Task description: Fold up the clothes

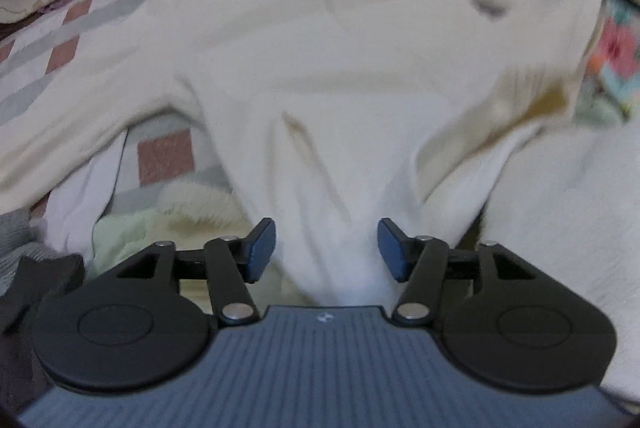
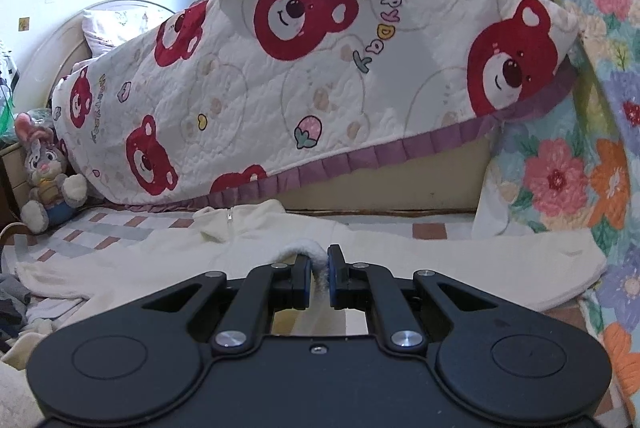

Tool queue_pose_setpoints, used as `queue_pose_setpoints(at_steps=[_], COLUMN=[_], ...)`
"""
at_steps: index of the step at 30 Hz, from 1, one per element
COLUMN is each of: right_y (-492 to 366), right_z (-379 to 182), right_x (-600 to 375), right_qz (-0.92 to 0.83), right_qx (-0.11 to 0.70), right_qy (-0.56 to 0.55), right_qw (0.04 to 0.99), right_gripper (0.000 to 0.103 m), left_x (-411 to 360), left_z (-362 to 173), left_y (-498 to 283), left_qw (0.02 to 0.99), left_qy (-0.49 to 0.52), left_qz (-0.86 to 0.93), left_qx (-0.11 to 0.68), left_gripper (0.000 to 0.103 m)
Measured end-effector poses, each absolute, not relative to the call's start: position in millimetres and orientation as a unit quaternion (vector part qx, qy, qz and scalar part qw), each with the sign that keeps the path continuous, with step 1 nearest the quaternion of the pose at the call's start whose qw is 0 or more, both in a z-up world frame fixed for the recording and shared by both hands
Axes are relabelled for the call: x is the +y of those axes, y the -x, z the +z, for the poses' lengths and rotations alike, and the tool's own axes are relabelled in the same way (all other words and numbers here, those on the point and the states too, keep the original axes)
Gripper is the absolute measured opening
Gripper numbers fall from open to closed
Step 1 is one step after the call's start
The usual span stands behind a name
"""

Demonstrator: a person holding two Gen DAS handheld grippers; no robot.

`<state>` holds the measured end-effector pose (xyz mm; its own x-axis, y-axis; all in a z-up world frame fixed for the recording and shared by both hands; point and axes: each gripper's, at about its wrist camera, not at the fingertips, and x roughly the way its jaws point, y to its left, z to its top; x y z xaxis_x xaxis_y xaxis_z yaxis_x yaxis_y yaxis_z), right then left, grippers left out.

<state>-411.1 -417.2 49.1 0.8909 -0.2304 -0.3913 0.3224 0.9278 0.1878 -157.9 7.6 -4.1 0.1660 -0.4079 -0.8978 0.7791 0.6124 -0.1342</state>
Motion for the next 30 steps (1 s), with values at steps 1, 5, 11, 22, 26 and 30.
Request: queue_pose_setpoints(at_steps=[1,5,11,22,26,30], right_y=[410.2,409.8,409.6,405.2,407.5,409.6], right_z=[48.2,47.9,54.1,36.0,20.7,2.4], right_x=[-416.7,-413.8,-413.2,-427.1,-429.1,-441.5], right_qz=[-0.141,-0.137,-0.140,-0.168,-0.177,-0.187], right_qx=[0.185,0.186,0.185,0.226,0.245,0.270], right_qy=[-0.125,-0.123,-0.105,-0.097,-0.104,-0.131], right_qw=[0.964,0.965,0.967,0.955,0.948,0.935], right_gripper=[0.010,0.010,0.010,0.010,0.011,0.014], left_x=[5.6,-14.1,-32.0,-6.9,-3.9,-4.7], left_z=[0.0,4.0,-16.6,-11.7,-5.9,-10.7], left_y=[159.2,171.1,186.3,186.0,183.6,182.7], left_qw=[0.740,0.722,0.722,0.777,0.797,0.796], left_qy=[-0.172,-0.167,-0.271,-0.343,-0.323,-0.317], left_qz=[-0.410,-0.445,-0.419,-0.344,-0.334,-0.334], left_qx=[0.505,0.503,0.479,0.401,0.385,0.393], left_gripper=[0.062,0.068,0.069,0.019,0.021,0.022])
